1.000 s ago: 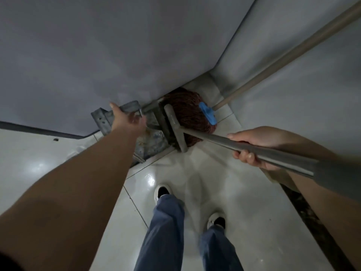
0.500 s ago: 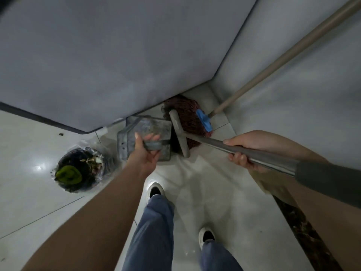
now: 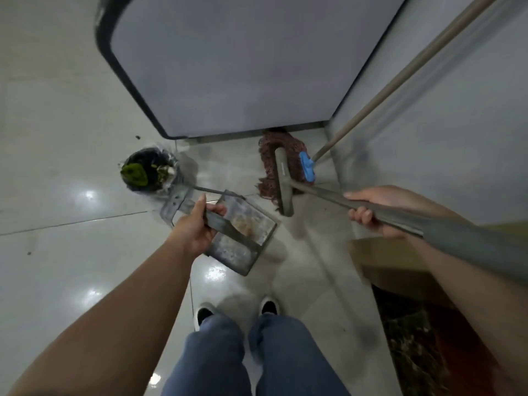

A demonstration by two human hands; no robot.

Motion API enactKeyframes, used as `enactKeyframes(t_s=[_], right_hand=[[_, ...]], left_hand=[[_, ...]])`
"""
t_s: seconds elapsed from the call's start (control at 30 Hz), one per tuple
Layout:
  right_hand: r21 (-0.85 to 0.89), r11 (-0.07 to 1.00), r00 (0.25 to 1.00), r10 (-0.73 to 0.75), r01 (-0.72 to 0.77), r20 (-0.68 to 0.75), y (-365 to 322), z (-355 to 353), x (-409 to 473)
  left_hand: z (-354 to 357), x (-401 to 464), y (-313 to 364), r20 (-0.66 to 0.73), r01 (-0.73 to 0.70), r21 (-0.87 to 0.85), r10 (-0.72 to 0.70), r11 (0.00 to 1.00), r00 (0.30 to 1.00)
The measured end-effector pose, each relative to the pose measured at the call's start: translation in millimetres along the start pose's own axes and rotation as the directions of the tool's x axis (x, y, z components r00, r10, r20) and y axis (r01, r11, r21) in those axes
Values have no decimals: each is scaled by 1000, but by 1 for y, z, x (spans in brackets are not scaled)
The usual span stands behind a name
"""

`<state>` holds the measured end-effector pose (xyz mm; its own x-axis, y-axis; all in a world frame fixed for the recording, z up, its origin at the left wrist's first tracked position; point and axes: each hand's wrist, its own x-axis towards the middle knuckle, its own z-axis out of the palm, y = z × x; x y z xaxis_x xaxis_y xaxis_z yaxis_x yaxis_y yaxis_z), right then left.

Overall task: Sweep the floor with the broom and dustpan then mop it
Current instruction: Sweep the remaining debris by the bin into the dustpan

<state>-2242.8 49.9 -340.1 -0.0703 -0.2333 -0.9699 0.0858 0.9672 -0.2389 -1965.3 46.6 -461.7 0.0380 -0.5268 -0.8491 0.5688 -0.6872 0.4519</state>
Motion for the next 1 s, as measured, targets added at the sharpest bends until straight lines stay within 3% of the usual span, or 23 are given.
enactKeyframes(t_s=[0.13,0.23,0.37,0.57,0.77,1.0], right_hand=[[-101,994,998,-45,49,40,13,56,-14],[-189,978,994,-77,90,79,22,112,-24],[-248,961,989,-97,123,114,38,204,-41],[-340,936,990,-49,91,130,69,340,-64],[-300,949,984,-50,101,173,82,429,-78],[-385,918,987,-30,90,159,58,503,-64]], left_hand=[[-64,-56,2,-2,-19,4,19,1000,1000],[-124,-90,17,-86,-40,-6,40,999,995],[-217,-131,45,-213,-77,205,122,976,969],[-345,-175,102,-145,-130,492,228,861,963],[-422,-185,169,-170,-129,413,216,902,961],[-475,-140,250,-258,-179,519,353,836,900]])
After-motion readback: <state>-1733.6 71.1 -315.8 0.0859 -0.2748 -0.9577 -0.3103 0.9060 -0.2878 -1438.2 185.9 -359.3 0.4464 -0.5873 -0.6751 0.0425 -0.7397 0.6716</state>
